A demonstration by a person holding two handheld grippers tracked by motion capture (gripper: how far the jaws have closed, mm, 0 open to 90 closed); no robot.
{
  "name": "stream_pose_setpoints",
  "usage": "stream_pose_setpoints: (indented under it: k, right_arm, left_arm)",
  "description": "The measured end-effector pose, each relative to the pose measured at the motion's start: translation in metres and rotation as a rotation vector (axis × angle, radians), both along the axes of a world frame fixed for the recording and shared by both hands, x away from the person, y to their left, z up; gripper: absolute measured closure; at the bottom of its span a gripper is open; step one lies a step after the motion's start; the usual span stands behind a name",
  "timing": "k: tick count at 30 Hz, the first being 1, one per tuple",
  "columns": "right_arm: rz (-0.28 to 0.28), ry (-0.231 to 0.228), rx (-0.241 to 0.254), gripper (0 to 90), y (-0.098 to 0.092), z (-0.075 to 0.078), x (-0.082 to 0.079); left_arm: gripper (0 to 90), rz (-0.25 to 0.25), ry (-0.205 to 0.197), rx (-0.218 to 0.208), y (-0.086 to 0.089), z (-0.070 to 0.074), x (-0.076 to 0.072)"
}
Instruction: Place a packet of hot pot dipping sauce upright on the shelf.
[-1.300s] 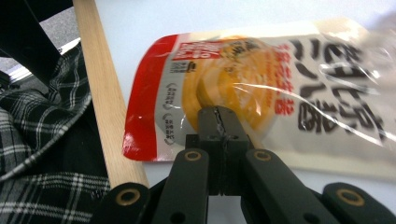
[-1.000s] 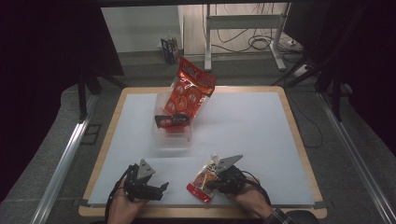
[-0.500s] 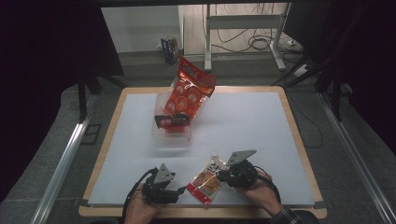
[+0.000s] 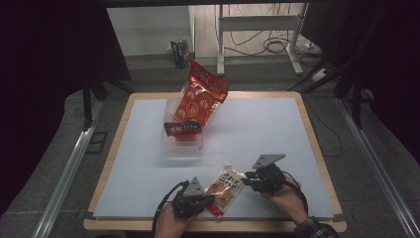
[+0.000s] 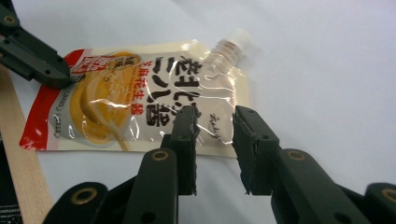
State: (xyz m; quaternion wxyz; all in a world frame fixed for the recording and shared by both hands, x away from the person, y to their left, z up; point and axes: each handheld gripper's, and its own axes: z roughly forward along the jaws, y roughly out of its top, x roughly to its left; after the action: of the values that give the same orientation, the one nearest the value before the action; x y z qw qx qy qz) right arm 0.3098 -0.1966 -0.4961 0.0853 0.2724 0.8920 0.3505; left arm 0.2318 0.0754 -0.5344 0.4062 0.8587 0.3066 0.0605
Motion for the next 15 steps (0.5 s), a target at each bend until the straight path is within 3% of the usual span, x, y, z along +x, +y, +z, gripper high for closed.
stream_pose_setpoints:
  k: [3,8,15]
  right_arm:
    - [-0.01,0.0,0.003,67.4,-0.0024,0.001,0.0008]
    - [-0.023,0.003,0.016,62.1,-0.006,0.0028,0.002]
    - [-0.012,0.037,0.034,42.7,-0.0045,0.0017,0.0054]
  left_arm:
    - [90.0,-0.003,-0.015,0.032,-0.0023,-0.0004,-0.0026]
    - [90.0,0.008,-0.019,0.028,-0.0024,-0.0042,-0.0051]
    - [90.0,0.01,-0.033,0.04,-0.0009,-0.0069,-0.0084]
